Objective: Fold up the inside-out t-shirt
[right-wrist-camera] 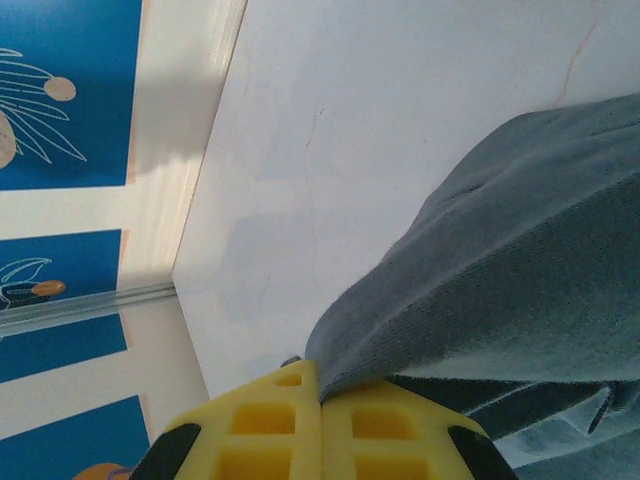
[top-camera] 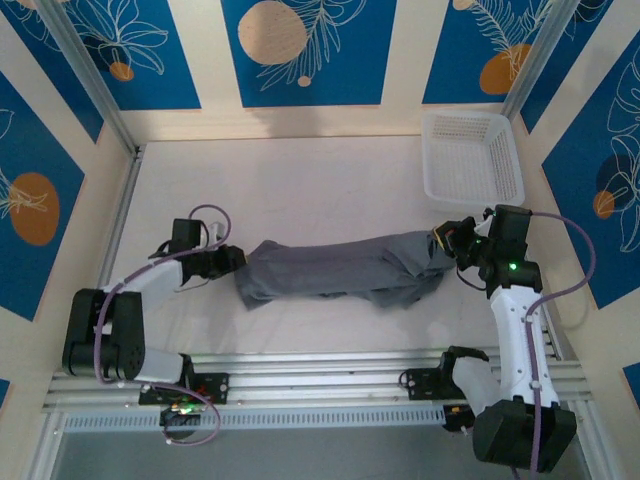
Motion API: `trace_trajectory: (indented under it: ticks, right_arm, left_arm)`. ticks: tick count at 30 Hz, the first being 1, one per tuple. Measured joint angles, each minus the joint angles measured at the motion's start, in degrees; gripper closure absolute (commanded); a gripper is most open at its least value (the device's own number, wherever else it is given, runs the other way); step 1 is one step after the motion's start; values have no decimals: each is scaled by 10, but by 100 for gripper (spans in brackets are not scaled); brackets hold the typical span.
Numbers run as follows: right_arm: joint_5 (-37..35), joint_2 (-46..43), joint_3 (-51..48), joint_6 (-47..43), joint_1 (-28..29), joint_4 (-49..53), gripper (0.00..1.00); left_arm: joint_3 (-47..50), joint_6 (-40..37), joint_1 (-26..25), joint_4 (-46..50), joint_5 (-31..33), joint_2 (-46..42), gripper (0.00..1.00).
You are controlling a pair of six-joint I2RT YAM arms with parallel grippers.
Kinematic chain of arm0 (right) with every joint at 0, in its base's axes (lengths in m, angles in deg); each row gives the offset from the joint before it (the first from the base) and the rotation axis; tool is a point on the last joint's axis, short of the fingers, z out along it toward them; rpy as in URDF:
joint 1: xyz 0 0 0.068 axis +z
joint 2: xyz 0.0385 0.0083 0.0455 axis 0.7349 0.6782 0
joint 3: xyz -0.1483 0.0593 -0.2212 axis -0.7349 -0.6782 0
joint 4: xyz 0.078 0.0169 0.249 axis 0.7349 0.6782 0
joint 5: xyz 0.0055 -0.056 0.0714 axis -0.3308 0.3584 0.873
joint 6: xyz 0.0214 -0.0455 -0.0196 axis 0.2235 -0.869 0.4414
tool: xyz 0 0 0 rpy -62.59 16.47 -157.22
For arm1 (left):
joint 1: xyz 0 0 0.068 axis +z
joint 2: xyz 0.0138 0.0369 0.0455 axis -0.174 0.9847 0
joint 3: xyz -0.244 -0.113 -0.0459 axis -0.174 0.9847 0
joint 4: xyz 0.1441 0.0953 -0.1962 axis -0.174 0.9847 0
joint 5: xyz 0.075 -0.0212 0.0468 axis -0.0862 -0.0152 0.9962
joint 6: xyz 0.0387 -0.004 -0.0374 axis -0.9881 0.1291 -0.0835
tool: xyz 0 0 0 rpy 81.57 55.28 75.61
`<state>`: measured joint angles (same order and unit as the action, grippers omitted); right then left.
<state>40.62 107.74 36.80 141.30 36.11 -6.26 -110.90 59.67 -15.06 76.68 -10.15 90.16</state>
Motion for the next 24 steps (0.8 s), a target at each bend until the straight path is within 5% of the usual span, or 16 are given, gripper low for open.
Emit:
trace_trajectory:
  ticks: [24]
  right_arm:
    - [-4,0,10,-5,11,0,100]
  left_arm:
    - [23,39,0,-43,-7,14,73]
